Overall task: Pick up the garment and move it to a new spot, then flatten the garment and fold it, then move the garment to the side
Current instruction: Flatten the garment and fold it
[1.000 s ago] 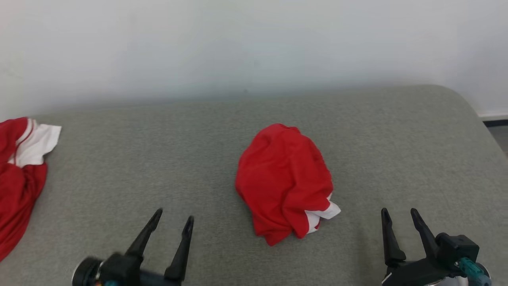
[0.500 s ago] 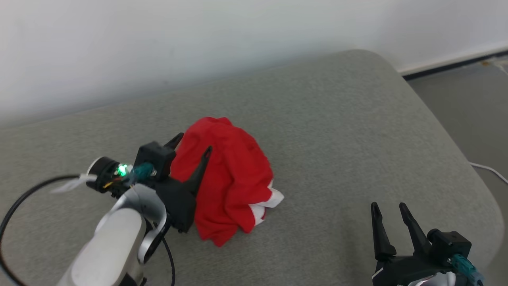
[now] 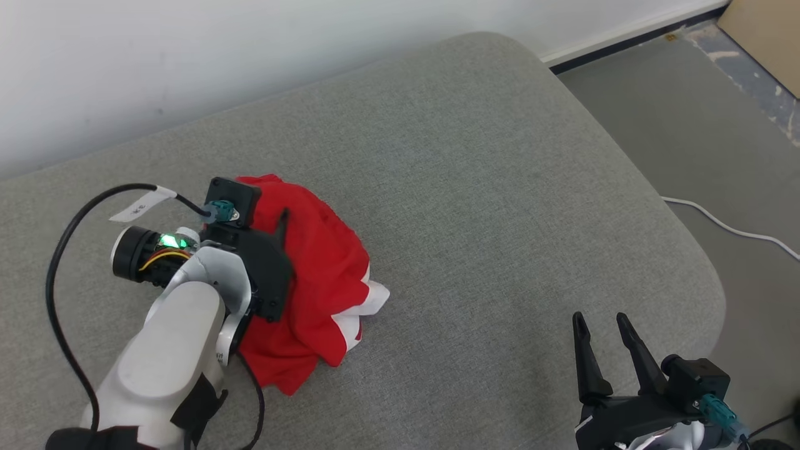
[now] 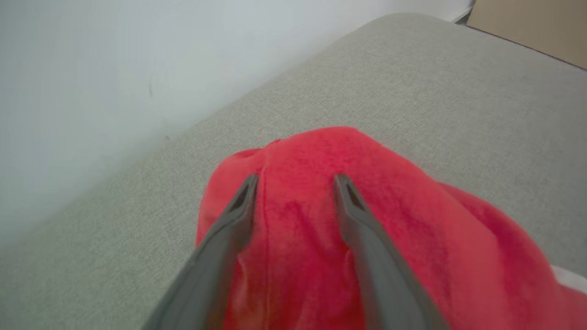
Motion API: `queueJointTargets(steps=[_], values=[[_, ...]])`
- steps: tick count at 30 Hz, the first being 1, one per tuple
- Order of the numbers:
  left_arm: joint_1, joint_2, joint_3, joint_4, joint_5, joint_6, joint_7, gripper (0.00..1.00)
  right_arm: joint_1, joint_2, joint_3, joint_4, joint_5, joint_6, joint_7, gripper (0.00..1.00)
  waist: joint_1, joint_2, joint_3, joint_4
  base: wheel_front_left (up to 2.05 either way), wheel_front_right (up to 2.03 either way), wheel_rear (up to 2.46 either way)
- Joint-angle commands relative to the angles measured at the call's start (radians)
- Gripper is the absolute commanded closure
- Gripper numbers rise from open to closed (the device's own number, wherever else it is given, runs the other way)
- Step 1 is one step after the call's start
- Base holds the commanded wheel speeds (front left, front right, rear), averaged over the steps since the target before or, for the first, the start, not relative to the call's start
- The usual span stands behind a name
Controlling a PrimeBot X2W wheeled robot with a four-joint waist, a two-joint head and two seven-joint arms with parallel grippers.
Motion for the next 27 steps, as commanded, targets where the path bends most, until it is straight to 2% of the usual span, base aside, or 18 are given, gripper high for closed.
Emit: queueJointTargets(steps=[1,6,8,10,15,20,22,27], values=[[-0.013,-0.002,0.010,0.024,-0.002,0.020,0.011,1.00,-0.014,0.000,0.004,0.004,-0.002,-0.002,-0.004,0.00,-0.0001,-0.0001,0.001,0.000,0.00,0.00,0.00],[-0.027,-0.024,0.009,0.054,-0.009,0.037,-0.004,1.00,-0.015,0.000,0.009,0.008,-0.003,-0.002,-0.003,0.00,-0.0001,-0.0001,-0.008,0.013,0.00,0.00,0.00],[-0.038,-0.051,0.029,0.034,-0.033,0.031,-0.080,1.00,-0.011,0.000,0.010,0.008,-0.009,-0.002,-0.002,0.00,-0.0001,-0.0001,-0.015,0.031,0.00,0.00,0.00],[-0.041,-0.059,0.037,0.026,-0.042,0.024,-0.112,1.00,-0.009,0.000,0.013,0.007,-0.010,-0.002,0.000,0.00,-0.0001,-0.0001,-0.019,0.036,0.00,0.00,0.00],[-0.061,-0.127,0.071,-0.057,-0.083,0.016,-0.301,1.00,0.002,0.000,0.008,-0.002,-0.020,-0.002,0.010,0.00,-0.0001,-0.0001,-0.042,0.070,0.00,0.00,0.00],[-0.054,-0.172,0.105,-0.174,-0.171,0.009,-0.412,1.00,0.011,0.000,-0.002,-0.014,-0.033,-0.002,0.020,0.00,-0.0001,-0.0001,-0.065,0.120,0.00,0.00,0.00],[-0.010,-0.181,0.127,-0.251,-0.242,0.024,-0.438,1.00,0.023,0.000,-0.014,-0.022,-0.040,-0.002,0.027,0.00,-0.0001,-0.0001,-0.076,0.163,0.00,0.00,0.00],[0.143,-0.183,0.158,-0.354,-0.343,0.088,-0.457,1.00,0.031,0.000,-0.022,-0.040,-0.047,-0.002,0.039,0.00,-0.0001,-0.0001,-0.078,0.253,0.00,0.00,0.00]])
